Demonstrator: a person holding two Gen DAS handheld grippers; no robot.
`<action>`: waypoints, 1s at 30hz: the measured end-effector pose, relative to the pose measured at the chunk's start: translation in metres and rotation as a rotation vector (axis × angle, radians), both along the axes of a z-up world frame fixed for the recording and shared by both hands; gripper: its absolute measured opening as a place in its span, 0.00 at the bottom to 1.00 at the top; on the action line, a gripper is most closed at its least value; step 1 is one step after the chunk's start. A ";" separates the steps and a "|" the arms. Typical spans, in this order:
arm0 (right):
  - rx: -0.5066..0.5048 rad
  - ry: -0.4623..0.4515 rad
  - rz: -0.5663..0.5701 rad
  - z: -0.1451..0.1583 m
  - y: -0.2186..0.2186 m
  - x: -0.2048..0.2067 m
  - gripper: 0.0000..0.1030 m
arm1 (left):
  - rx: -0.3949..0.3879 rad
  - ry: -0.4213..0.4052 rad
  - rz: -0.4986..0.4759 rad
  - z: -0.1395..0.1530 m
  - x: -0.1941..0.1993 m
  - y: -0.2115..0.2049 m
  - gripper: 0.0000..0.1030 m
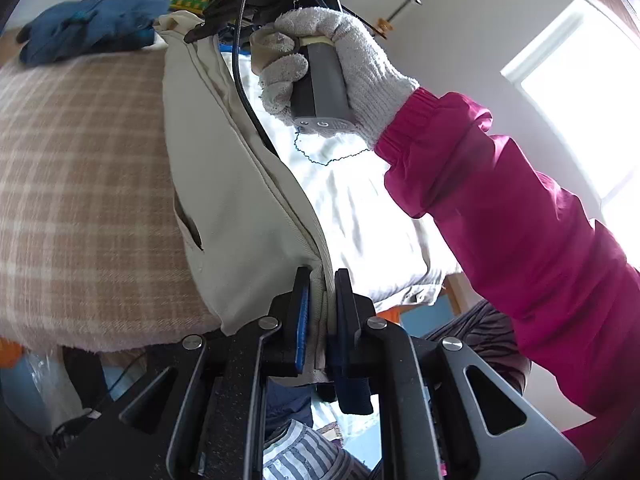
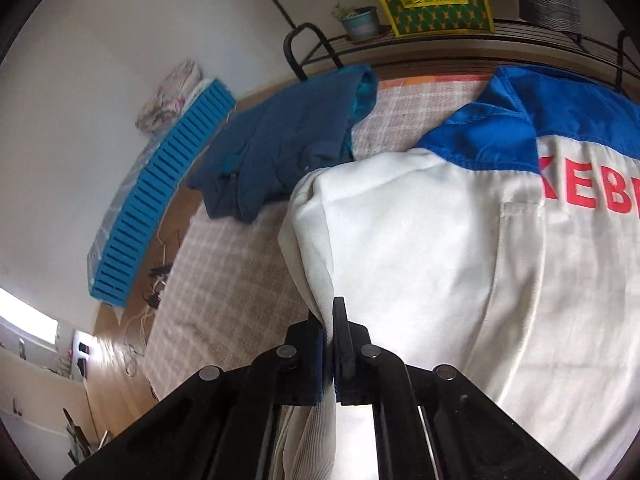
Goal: Fold large clothes
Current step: 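Hold the folded side with the left tool while the right tool grasps and lifts the other sleeve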
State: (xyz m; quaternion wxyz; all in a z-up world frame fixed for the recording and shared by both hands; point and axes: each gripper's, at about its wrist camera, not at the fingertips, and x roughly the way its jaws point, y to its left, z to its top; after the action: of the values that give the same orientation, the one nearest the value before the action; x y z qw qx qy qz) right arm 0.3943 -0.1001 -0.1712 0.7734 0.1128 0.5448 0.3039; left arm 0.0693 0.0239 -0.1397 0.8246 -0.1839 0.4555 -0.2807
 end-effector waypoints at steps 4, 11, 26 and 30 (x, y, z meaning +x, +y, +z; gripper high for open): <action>0.091 -0.009 -0.068 0.004 -0.048 -0.002 0.01 | 0.059 -0.015 -0.068 0.007 0.003 -0.028 0.09; 0.120 0.023 -0.227 -0.013 -0.122 -0.002 0.01 | 0.127 -0.003 -0.160 0.000 0.016 -0.071 0.09; -0.026 -0.045 -0.221 0.000 -0.160 0.007 0.29 | 0.186 0.064 -0.240 -0.035 0.036 -0.106 0.09; 0.046 -0.035 -0.070 0.020 -0.129 0.023 0.40 | 0.162 0.071 -0.217 -0.034 0.031 -0.101 0.09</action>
State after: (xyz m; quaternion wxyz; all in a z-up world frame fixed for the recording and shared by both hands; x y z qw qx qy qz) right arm 0.4168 -0.2288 -0.1517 0.7903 0.1442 0.5197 0.2909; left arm 0.0998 -0.0774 -0.1735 0.7849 -0.0764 0.5229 -0.3236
